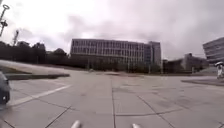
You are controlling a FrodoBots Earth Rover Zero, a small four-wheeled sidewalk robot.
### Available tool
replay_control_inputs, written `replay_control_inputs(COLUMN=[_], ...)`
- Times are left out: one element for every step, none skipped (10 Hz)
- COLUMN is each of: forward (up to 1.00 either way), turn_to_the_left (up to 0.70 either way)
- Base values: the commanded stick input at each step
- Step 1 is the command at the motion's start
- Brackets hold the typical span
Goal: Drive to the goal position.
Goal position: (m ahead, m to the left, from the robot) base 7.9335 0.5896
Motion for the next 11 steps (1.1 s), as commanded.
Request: replay_control_inputs(forward=[0.70,0.70,0.70,0.70,0.70,0.70,0.70,0.70,0.70,0.70,0.70], turn_to_the_left=[0.00,0.00,0.00,0.00,0.00,0.00,0.00,0.00,0.00,0.00,0.00])
